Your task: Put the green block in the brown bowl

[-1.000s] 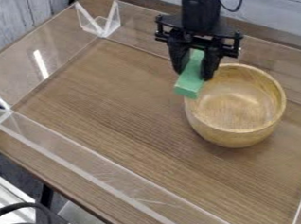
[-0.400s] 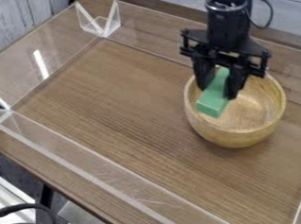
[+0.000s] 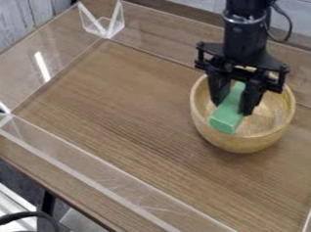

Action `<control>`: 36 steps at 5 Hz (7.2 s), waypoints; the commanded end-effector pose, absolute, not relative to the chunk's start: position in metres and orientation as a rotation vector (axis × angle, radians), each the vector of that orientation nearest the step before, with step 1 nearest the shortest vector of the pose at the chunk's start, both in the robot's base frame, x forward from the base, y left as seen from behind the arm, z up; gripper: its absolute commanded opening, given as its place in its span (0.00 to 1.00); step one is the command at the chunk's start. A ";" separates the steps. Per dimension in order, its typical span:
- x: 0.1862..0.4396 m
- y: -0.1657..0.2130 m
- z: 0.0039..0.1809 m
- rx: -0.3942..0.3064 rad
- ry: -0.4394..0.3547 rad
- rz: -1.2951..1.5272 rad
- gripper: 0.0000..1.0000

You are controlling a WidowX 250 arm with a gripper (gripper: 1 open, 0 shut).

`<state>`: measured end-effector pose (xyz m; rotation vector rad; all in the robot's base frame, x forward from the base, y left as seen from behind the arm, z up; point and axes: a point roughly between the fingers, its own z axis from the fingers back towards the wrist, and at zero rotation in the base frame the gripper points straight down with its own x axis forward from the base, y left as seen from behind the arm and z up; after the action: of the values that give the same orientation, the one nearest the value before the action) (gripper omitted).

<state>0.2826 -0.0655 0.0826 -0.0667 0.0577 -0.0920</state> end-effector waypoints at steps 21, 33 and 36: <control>0.321 -0.045 0.073 -0.096 0.199 -0.184 1.00; 0.235 0.143 0.126 0.138 0.100 0.182 0.00; 0.252 0.172 0.084 0.164 0.082 0.206 0.00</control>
<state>0.2406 0.1654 0.0661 0.1294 0.1486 0.1981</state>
